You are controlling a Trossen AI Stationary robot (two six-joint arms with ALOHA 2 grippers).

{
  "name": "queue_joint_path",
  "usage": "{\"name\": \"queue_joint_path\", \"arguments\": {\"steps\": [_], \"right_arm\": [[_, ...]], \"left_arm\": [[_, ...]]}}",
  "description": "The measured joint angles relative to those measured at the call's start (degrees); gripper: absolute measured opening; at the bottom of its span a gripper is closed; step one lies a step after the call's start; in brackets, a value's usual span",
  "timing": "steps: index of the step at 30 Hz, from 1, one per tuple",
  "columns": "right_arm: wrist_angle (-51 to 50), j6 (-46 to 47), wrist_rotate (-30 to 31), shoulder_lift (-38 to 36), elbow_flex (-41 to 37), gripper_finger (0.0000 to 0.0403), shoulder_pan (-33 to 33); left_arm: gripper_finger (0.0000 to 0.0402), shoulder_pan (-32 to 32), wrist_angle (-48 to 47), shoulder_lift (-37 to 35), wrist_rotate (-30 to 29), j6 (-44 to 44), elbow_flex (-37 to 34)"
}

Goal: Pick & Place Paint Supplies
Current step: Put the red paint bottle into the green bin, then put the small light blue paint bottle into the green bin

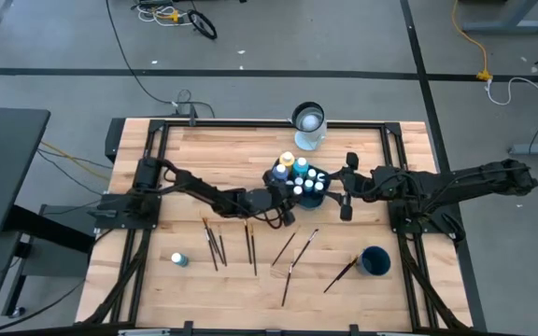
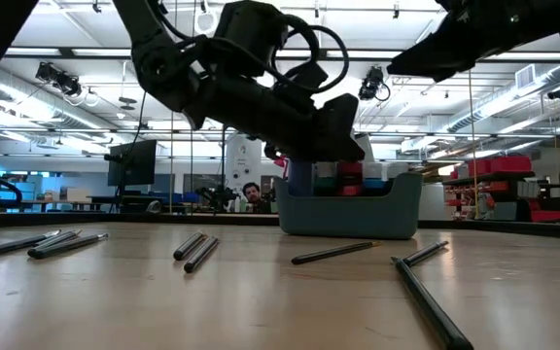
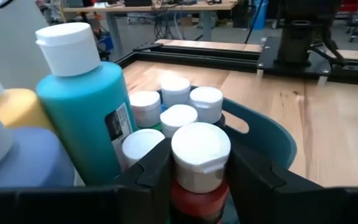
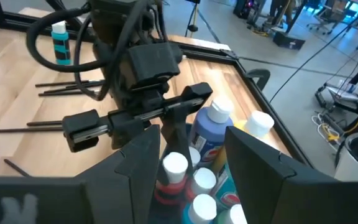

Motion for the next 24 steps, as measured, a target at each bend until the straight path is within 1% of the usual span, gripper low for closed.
{"name": "queue_joint_path", "arguments": {"steps": [4, 8, 14, 17, 20, 24], "right_arm": [[0.20, -1.14, 0.02, 0.00, 0.00, 0.0184, 0.02], [0.76, -1.14, 0.00, 0.02, 0.00, 0.0184, 0.02], [2.50, -1.14, -0.17, 0.02, 0.00, 0.0184, 0.02], [2.67, -1.14, -0.15, 0.02, 0.00, 0.0184, 0.02], [2.67, -1.14, -0.17, 0.02, 0.00, 0.0184, 0.02], [2.71, 0.16, -0.17, 0.02, 0.00, 0.0184, 0.02]], "left_arm": [[0.0140, 0.49, 0.11, 0.00, 2.62, 0.49, -0.01], [0.0169, 0.49, -0.71, 0.00, 2.86, 4.17, -0.06], [0.0201, 0.49, -1.25, 0.00, 2.67, 3.98, -0.04], [0.0207, 0.48, 0.26, 0.02, 2.65, 4.03, -0.15], [0.0206, -0.02, 1.63, -0.43, 2.58, 6.76, -0.34], [0.0204, -1.43, 2.29, -4.42, 2.44, 10.05, -0.27]]}}
